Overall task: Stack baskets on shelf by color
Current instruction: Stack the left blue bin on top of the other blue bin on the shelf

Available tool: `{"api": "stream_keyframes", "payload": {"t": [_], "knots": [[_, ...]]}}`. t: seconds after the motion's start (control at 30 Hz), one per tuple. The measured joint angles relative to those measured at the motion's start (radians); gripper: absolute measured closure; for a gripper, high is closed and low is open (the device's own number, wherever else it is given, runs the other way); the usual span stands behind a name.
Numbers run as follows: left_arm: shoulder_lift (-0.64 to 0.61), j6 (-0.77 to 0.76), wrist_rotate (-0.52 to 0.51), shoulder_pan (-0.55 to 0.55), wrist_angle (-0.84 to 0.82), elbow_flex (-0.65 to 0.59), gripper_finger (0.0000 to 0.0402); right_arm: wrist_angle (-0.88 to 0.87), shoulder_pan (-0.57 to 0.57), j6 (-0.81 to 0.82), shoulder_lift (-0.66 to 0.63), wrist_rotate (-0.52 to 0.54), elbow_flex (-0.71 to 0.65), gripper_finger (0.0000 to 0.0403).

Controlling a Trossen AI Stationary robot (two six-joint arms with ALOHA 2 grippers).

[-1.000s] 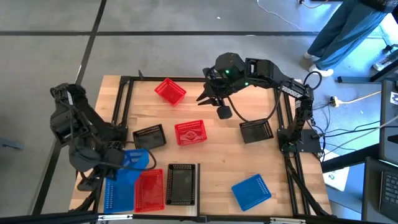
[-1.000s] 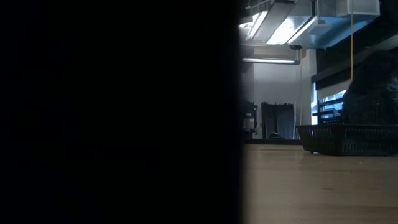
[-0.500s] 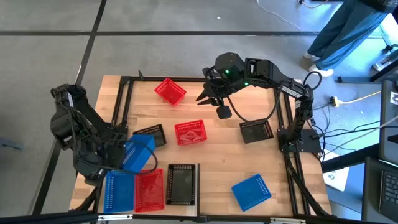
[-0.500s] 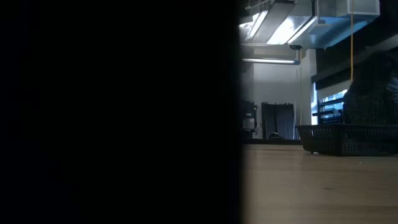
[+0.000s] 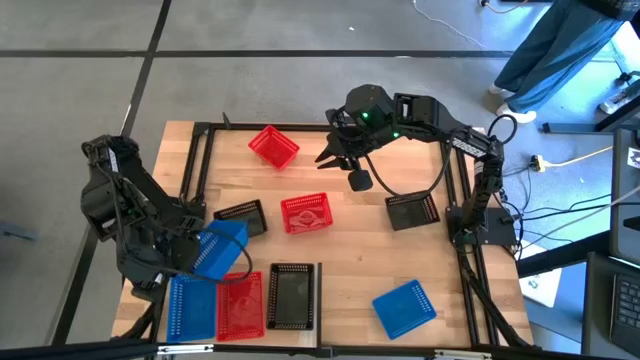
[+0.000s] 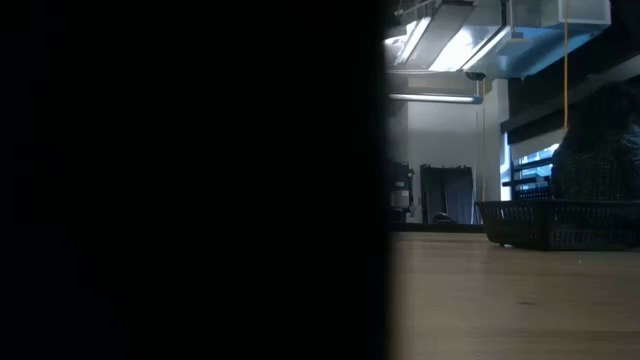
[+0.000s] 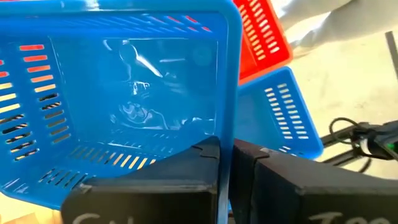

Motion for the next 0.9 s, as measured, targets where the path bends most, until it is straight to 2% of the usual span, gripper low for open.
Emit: {"api": "stream_keyframes", "payload": {"t": [0.13,0.37,0.5,0.9], "knots": [[0.0,0.034,0.014,-0.005,-0.002,0.0,0.0401,0.0,0.0,0.0,0.001,0.0,0.0,0.0334],[0.0,0.36,-0.118,-0.006,-0.051,0.0,0.0401,0.0,0.0,0.0,0.001,0.0,0.0,0.0334],[0.0,0.476,-0.161,0.004,-0.063,0.0,0.0401,-0.001,0.0,0.001,0.001,0.0,0.0,0.0334],[0.0,0.497,-0.188,0.005,-0.075,0.0,0.0401,-0.002,0.0,0.001,0.001,0.0,0.0,0.0334]]}}
